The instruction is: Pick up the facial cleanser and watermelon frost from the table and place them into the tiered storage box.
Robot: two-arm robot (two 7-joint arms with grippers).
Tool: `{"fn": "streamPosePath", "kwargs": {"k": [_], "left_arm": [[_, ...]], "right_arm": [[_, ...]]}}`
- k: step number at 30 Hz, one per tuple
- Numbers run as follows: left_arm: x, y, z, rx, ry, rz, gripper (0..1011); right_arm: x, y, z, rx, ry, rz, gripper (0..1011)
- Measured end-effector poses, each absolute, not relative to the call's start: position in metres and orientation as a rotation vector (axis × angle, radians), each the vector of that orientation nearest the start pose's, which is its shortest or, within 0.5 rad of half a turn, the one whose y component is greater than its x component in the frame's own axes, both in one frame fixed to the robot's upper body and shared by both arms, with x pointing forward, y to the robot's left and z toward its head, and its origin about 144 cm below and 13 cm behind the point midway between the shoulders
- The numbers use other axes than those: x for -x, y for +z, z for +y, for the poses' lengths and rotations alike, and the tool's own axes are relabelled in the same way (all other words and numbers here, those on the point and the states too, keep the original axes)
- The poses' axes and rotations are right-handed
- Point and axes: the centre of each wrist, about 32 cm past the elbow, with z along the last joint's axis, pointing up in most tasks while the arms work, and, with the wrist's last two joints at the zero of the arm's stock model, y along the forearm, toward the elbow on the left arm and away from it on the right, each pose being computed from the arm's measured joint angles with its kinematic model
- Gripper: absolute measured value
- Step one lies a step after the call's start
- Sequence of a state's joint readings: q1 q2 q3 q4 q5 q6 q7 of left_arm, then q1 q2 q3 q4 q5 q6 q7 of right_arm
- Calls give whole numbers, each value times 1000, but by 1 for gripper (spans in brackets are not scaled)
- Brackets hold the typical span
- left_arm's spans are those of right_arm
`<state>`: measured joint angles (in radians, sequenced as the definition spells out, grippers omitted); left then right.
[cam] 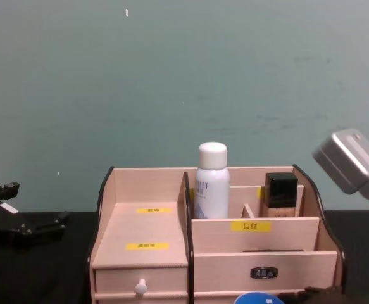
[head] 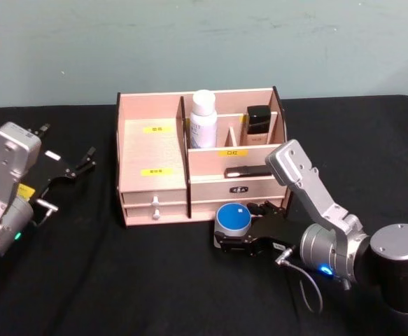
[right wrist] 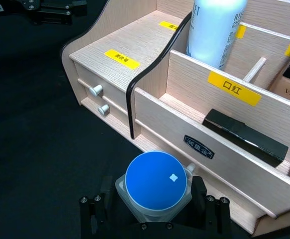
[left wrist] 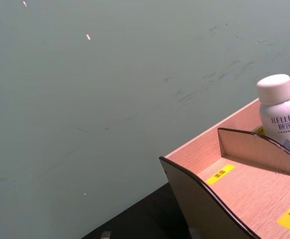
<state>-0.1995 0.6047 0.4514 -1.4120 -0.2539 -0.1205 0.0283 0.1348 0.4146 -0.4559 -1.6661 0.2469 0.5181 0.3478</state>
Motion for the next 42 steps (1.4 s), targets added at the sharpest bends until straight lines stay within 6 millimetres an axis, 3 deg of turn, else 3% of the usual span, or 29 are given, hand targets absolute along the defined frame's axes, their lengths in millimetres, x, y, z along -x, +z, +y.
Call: {"fn": "streamPosePath", "kwargs": {"k": [14, 18, 27, 42], "left_arm": [[-489, 1140, 310, -304, 1248, -285, 1009], [-489, 1140, 310, -304, 1248, -285, 1010], [-489, 1140, 310, -304, 1248, -285, 1010], [-489, 1140, 310, -304, 1248, -285, 1010]], "right_arm": [[-466, 1174, -204, 501, -800, 191, 1003], [-466, 1174, -204, 500, -800, 192, 953], [-466, 1174, -204, 498, -800, 192, 728], [-465, 1174, -204, 497, -800, 193, 726]]}}
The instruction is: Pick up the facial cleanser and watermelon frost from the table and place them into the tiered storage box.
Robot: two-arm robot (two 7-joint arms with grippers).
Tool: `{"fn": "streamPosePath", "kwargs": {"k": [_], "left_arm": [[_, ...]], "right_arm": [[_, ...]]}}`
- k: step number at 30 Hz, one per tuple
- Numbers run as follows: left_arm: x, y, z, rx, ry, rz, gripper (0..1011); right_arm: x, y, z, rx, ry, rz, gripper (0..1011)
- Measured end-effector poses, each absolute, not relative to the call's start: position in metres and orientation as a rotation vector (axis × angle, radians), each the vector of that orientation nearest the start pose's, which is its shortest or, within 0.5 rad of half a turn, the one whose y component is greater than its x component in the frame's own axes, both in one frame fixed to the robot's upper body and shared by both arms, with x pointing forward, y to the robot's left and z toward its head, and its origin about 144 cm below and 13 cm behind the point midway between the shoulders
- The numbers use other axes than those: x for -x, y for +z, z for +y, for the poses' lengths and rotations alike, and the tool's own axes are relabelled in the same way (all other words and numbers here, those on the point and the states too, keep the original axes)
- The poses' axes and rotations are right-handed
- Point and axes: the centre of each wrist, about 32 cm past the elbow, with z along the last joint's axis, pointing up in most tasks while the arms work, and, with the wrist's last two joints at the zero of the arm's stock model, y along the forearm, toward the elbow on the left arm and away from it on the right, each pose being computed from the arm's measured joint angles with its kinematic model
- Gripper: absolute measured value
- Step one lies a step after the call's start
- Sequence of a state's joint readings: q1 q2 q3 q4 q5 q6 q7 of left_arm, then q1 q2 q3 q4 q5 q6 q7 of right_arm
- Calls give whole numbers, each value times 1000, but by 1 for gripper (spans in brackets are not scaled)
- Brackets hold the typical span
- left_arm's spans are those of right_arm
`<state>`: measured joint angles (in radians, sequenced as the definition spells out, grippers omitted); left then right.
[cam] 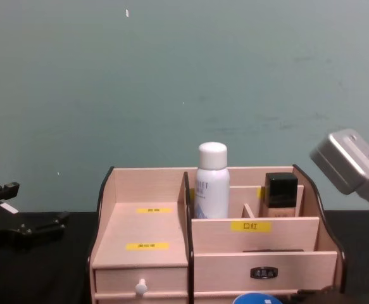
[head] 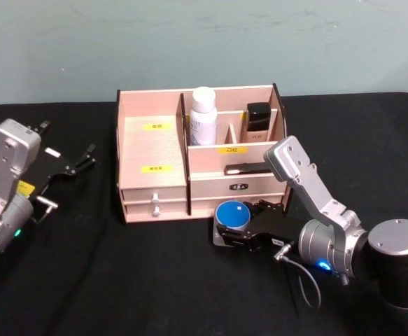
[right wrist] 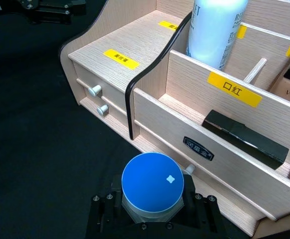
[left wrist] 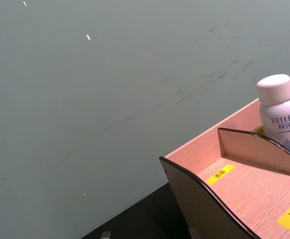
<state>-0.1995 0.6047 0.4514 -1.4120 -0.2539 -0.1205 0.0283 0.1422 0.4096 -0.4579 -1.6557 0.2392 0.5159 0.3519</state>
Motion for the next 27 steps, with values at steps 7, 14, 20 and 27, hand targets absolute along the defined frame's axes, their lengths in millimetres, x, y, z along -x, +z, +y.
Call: {"fn": "streamPosePath", "kwargs": {"k": [7, 14, 20, 27], "left_arm": [[-489, 1140, 310, -304, 1248, -285, 1010], [-489, 1140, 310, -304, 1248, -285, 1010], [-489, 1140, 310, -305, 1248, -285, 1009], [-489, 1140, 310, -305, 1248, -285, 1009]], "right_arm": [[-465, 1174, -204, 497, -799, 193, 726], [-465, 1174, -204, 496, -799, 193, 726], [-465, 1174, -204, 496, -799, 193, 726], [-465, 1174, -204, 496, -799, 193, 726]]}}
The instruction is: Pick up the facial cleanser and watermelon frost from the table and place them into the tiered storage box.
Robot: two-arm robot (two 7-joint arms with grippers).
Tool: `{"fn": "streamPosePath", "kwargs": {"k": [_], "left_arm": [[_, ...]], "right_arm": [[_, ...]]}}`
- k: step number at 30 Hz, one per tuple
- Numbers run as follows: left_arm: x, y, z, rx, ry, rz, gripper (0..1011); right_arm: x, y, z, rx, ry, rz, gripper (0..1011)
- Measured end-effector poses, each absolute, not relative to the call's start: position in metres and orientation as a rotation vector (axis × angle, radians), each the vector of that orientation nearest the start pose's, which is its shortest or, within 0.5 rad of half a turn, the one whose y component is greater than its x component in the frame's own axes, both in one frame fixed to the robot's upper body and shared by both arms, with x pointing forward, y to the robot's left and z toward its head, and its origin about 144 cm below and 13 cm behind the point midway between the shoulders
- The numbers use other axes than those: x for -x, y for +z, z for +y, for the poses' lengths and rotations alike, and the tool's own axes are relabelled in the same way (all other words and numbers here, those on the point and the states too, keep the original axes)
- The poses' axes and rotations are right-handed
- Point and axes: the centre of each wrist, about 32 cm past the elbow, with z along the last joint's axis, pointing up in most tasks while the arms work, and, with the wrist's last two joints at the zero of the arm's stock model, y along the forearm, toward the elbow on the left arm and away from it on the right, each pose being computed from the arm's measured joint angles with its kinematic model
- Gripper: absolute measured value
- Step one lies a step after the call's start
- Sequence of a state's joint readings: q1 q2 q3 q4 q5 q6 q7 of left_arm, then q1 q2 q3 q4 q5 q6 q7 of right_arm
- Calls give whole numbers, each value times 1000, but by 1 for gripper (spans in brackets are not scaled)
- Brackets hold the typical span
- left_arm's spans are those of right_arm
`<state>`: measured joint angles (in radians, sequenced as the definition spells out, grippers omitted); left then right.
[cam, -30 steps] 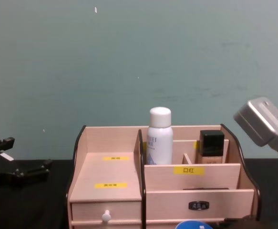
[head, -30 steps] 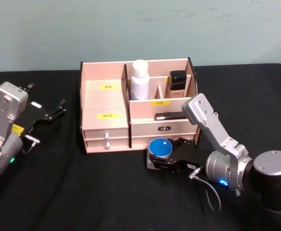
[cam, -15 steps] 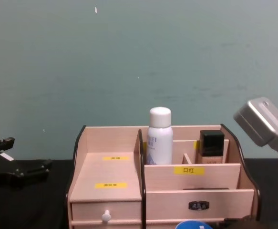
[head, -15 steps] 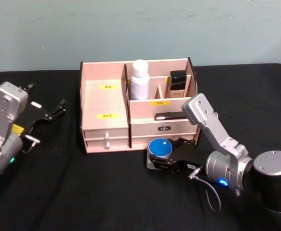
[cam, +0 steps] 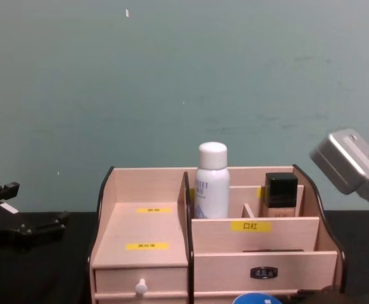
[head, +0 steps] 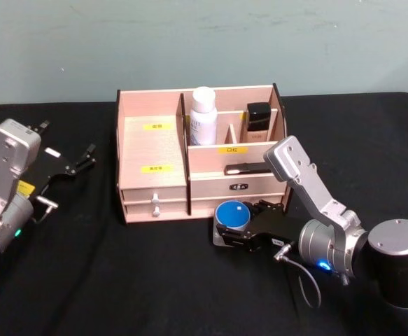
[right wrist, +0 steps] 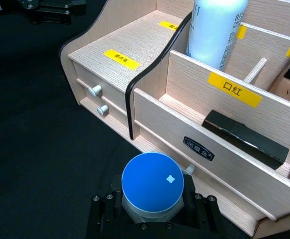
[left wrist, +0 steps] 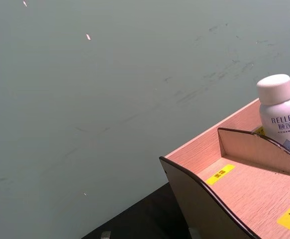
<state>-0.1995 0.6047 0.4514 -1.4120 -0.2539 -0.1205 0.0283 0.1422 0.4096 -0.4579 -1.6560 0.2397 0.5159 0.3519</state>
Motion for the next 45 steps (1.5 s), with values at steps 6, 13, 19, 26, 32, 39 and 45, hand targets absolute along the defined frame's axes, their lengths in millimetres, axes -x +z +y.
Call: {"fn": "streamPosePath", "kwargs": {"k": [6, 13, 19, 26, 32, 39, 45], "left_arm": [[-489, 1140, 310, -304, 1248, -285, 1009], [-489, 1140, 310, -304, 1248, -285, 1010], [-489, 1140, 310, -304, 1248, -285, 1010], [-489, 1140, 310, -304, 1248, -285, 1009], [-489, 1140, 310, -304, 1248, -285, 1010], [-489, 1140, 310, -304, 1248, -285, 1010], [-489, 1140, 310, -304, 1248, -285, 1009]], "right_arm": [[-465, 1174, -204, 496, -799, 193, 726], [-465, 1174, -204, 496, -799, 193, 726], [-465, 1174, -204, 496, -799, 193, 726], [-465, 1176, -204, 470, -792, 192, 726], [-461, 1183, -203, 442, -768, 184, 726], [-456, 1194, -202, 421, -743, 163, 726], [-454, 1204, -200, 405, -725, 139, 726]]}}
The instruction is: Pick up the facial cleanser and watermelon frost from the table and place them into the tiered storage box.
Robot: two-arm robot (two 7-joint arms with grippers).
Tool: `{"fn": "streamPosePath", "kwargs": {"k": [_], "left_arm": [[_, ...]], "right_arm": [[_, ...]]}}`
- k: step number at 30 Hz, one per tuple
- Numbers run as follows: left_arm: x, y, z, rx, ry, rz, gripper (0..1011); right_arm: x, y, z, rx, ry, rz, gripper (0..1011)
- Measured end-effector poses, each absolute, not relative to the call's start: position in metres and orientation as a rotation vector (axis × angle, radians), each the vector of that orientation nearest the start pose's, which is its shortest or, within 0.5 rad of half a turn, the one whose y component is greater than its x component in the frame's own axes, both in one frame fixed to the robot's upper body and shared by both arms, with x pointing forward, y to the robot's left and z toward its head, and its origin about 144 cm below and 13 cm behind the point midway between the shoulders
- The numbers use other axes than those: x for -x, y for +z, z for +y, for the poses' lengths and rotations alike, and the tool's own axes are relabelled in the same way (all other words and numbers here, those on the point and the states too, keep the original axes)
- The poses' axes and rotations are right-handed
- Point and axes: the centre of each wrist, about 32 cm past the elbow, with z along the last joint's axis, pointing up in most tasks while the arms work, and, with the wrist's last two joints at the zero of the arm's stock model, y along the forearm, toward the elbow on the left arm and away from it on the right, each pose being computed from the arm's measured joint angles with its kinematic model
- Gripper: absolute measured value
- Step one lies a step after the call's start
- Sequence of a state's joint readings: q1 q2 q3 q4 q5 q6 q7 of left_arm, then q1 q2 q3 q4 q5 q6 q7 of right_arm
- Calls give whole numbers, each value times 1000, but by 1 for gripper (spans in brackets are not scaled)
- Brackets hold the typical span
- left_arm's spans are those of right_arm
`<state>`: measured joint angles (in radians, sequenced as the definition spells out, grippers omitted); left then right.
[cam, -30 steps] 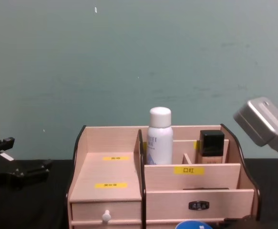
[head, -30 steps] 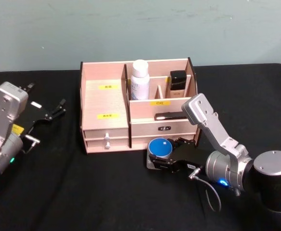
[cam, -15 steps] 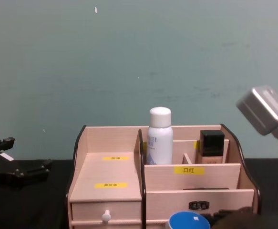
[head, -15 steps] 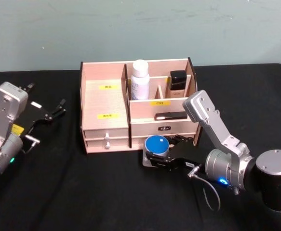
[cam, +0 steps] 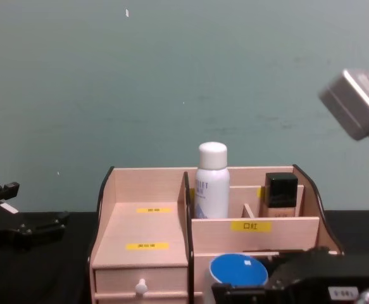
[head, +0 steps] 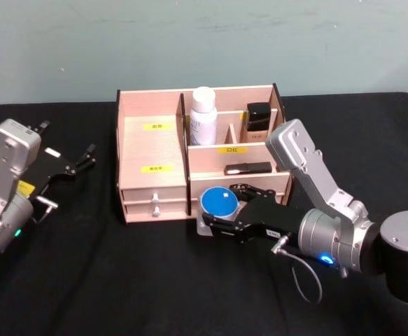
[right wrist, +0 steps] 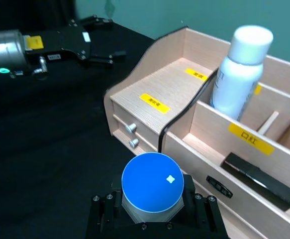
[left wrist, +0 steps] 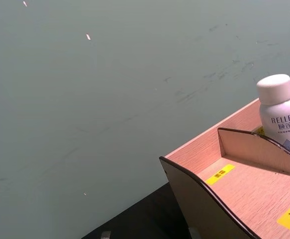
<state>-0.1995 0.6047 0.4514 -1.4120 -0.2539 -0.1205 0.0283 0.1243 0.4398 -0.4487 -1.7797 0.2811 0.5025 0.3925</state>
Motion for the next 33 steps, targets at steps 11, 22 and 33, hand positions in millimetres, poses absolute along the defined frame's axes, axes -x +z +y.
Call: {"fn": "streamPosePath", "kwargs": {"k": [11, 22, 33], "left_arm": [[-489, 1140, 310, -304, 1248, -285, 1010], [-489, 1140, 310, -304, 1248, -285, 1010], [-489, 1140, 310, -304, 1248, -285, 1010]], "right_arm": [[-456, 1222, -194, 384, -673, 95, 726], [-481, 1231, -170, 373, -649, 51, 726], [-512, 1232, -150, 374, -656, 41, 726]]}}
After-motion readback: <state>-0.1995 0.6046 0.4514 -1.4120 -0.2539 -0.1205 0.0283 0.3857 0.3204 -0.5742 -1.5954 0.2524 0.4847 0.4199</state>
